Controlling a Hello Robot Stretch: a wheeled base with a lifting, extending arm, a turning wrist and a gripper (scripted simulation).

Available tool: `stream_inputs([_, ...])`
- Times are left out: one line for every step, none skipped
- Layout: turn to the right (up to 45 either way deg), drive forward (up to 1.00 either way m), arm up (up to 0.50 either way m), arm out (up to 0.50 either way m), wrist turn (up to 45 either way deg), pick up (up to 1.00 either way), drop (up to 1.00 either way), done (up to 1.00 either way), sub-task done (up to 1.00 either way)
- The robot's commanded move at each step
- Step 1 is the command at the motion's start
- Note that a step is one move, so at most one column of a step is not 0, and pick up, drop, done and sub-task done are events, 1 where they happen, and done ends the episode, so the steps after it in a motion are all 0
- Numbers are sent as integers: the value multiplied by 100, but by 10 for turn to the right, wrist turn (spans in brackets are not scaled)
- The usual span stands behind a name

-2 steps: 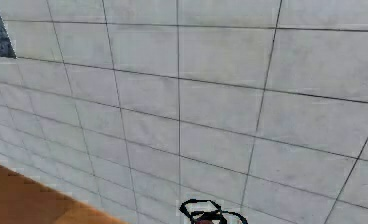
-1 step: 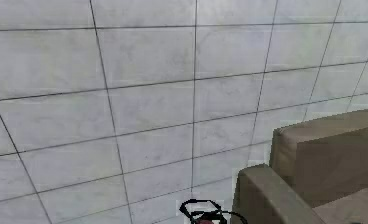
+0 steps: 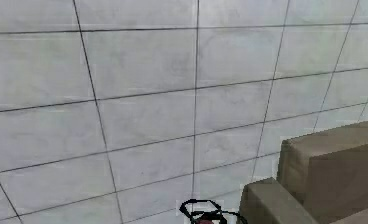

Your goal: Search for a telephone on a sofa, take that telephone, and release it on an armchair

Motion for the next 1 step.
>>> stream_inputs([450, 0, 0, 0, 0, 0, 0, 0, 0])
